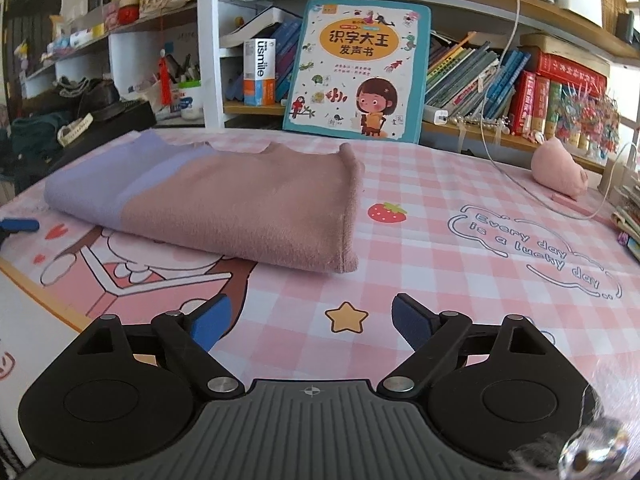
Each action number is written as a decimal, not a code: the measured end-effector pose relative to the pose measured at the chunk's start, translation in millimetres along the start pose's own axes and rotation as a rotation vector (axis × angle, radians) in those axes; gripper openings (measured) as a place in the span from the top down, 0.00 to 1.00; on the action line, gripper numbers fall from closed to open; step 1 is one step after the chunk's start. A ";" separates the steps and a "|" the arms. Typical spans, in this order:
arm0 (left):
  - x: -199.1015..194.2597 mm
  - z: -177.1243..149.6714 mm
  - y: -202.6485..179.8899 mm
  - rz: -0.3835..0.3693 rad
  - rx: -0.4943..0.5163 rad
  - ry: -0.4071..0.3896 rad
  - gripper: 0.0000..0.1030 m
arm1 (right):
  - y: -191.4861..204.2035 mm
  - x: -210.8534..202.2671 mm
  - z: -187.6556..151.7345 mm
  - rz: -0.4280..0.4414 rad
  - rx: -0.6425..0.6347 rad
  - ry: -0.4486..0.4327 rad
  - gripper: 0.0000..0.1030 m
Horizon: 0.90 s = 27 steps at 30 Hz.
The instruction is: Fold clothes
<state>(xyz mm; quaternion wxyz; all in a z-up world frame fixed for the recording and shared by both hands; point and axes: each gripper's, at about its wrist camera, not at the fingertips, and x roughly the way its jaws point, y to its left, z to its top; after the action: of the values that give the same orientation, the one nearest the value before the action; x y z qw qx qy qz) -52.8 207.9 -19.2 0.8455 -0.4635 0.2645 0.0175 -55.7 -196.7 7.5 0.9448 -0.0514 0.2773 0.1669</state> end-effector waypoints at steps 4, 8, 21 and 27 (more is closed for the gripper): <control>2.3 2.3 4.6 0.003 -0.042 -0.042 0.33 | 4.7 1.8 -2.5 -0.008 -0.040 0.002 0.16; 5.0 6.0 13.2 -0.009 -0.116 -0.075 0.42 | 9.7 3.5 -5.1 -0.009 -0.083 0.005 0.16; 17.4 4.4 19.6 -0.027 -0.101 -0.057 0.80 | 16.3 5.7 -5.4 0.003 -0.129 0.004 0.15; 4.3 -12.4 -38.7 -0.003 0.280 -0.162 0.82 | 13.8 6.2 -4.6 0.008 -0.111 0.014 0.15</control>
<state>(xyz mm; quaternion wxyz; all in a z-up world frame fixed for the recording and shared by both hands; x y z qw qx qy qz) -43.8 175.1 3.4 0.9205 -0.3385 0.1948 0.0164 -57.9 -182.9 0.2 0.9379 -0.1037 0.2742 0.1854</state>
